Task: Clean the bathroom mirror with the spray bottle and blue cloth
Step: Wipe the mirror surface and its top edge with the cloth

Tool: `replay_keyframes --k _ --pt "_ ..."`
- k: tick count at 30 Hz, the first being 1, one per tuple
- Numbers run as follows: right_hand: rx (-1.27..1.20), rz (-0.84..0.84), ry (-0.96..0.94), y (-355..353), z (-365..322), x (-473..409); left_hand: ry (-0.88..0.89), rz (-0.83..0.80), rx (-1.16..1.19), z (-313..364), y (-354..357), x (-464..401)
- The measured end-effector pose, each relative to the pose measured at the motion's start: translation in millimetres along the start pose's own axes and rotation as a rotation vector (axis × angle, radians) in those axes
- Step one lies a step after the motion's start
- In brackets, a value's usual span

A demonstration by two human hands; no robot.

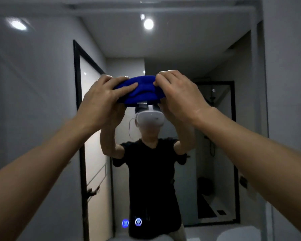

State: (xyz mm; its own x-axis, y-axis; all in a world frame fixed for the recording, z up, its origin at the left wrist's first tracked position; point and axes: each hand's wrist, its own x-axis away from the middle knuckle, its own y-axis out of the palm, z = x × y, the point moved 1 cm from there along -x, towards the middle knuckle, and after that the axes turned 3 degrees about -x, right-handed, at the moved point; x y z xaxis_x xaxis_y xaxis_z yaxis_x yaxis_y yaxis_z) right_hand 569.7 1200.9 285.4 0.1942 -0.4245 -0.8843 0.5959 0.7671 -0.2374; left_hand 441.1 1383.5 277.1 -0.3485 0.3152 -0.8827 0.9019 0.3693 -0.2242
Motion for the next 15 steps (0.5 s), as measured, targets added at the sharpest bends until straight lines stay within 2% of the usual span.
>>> replay_keyframes --k 4,9,15 --pt "0.016 -0.01 0.055 -15 20 -46 -0.004 0.063 -0.044 -17 -10 -55" --pt "0.079 -0.003 0.087 -25 42 -92 -0.027 0.064 -0.092 -33 -17 -107" --pt "0.091 0.099 0.058 -22 59 -123 -0.036 0.112 -0.14 -44 -20 -149"
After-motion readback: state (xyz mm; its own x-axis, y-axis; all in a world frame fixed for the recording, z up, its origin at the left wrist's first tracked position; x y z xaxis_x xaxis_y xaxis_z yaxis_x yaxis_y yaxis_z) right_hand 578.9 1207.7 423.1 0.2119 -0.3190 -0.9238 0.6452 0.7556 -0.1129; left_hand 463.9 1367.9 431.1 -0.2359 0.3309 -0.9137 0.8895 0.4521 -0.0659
